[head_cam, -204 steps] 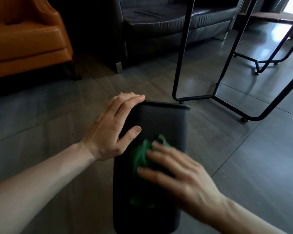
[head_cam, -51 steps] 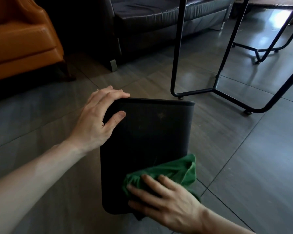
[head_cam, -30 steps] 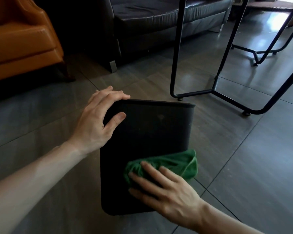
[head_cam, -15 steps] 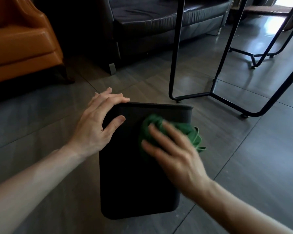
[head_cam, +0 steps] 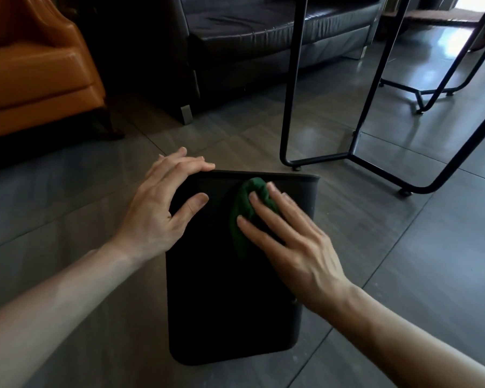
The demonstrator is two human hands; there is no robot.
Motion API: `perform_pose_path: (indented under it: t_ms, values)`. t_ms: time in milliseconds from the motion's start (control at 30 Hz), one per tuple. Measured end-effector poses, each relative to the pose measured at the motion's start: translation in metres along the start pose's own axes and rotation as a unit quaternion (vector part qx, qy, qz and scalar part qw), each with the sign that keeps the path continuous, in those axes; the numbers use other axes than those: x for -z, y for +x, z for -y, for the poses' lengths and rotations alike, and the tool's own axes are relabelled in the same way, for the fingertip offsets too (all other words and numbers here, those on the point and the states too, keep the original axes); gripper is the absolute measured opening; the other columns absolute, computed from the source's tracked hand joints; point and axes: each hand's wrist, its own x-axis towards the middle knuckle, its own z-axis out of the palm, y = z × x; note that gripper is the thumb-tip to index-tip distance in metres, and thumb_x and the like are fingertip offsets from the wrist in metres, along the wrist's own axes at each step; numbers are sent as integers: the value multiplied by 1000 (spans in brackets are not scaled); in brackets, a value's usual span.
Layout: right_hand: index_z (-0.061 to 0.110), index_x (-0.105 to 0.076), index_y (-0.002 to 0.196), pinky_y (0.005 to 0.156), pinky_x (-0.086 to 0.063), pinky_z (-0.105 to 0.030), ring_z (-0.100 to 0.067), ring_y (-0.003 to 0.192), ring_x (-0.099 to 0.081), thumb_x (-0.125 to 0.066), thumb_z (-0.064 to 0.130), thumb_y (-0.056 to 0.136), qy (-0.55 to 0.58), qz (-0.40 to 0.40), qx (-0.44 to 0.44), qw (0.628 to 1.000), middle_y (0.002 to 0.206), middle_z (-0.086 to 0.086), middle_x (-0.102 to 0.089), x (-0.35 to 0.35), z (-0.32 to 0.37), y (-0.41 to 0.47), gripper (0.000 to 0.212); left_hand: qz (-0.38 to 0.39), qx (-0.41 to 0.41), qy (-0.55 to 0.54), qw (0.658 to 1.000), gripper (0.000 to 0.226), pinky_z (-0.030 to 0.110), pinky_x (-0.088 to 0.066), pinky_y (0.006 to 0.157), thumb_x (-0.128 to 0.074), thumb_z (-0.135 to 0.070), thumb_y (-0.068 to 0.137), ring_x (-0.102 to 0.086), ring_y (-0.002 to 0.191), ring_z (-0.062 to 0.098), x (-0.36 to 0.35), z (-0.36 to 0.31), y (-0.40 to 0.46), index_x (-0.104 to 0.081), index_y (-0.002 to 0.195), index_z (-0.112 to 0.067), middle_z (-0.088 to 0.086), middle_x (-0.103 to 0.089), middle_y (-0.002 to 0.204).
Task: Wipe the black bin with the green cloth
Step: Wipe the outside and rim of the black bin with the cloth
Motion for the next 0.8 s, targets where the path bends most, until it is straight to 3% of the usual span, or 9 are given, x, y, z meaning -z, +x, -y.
perform_pose_path:
  t_ms: [100, 233, 300, 367, 433, 500, 633, 733, 800]
  values:
    - [10, -65, 141, 125, -35, -52, -40, 153, -36, -45, 10, 110, 30, 47, 91, 994, 155, -17, -54, -10, 23, -21, 36, 4, -1, 3, 1000, 40, 43, -20, 129, -69, -21, 97, -34, 149, 9, -1, -1, 1, -61, 136, -21, -5, -57, 145]
    - [15, -68, 137, 121, -40, -47, -36, 154, -36, -41, 11, 113, 15, 109, 205, 973, 154, -10, -57, -15, 35, -47, 36, 6, -3, -1, 1000, 39, 43, -21, 129, -65, -29, 97, -36, 150, 11, 2, 1, -3, -61, 136, -23, -8, -57, 144]
    - [17, -68, 138, 121, -40, -51, -38, 153, -38, -45, 12, 111, 20, 94, 161, 982, 156, -11, -54, -10, 20, -43, 35, 2, 6, 3, 1000, 38, 46, -23, 128, -67, -26, 98, -37, 150, 13, 2, 3, -3, -60, 136, -24, -7, -57, 144]
    - [17, -68, 138, 117, -44, -54, -39, 150, -42, -52, 15, 108, 19, 49, 59, 997, 155, -12, -54, -3, 0, -32, 34, 0, 19, 4, 1000, 39, 51, -24, 128, -68, -23, 98, -38, 150, 16, 3, 5, -2, -60, 137, -25, -7, -56, 144]
    - [17, -71, 135, 107, -53, -55, -38, 146, -48, -57, 16, 106, 8, 1, -50, 999, 152, -14, -58, 2, -14, -22, 32, -1, 27, 0, 1000, 40, 53, -23, 128, -67, -25, 98, -37, 150, 14, 3, 5, -3, -59, 137, -26, -11, -54, 143]
    - [17, -73, 132, 100, -57, -55, -39, 143, -53, -56, 18, 107, 6, -17, -104, 994, 150, -14, -60, 4, -18, -19, 31, -2, 24, -2, 1000, 39, 55, -25, 127, -66, -29, 99, -35, 149, 11, 1, 5, -3, -59, 137, -27, -14, -52, 143]
    - [14, -75, 127, 104, -53, -57, -43, 140, -55, -63, 13, 102, 4, 19, -11, 1000, 148, -16, -62, 0, -2, -34, 28, -5, 24, -8, 1000, 39, 54, -24, 127, -63, -34, 97, -35, 150, 10, 1, 8, -2, -58, 135, -30, -14, -54, 142]
    - [14, -76, 123, 104, -54, -53, -41, 136, -59, -49, 12, 107, -5, 64, 96, 993, 143, -13, -66, -1, 22, -43, 32, 2, 23, -8, 1000, 40, 52, -21, 129, -61, -35, 95, -35, 152, 10, 4, 13, -7, -57, 135, -33, -13, -55, 144]
    - [15, -77, 120, 99, -56, -48, -39, 131, -64, -46, 13, 108, 12, 74, 100, 992, 139, -11, -70, 3, 31, -44, 33, 8, 20, -8, 1000, 40, 50, -20, 129, -62, -34, 95, -34, 153, 11, 6, 15, -10, -57, 135, -32, -11, -57, 146]
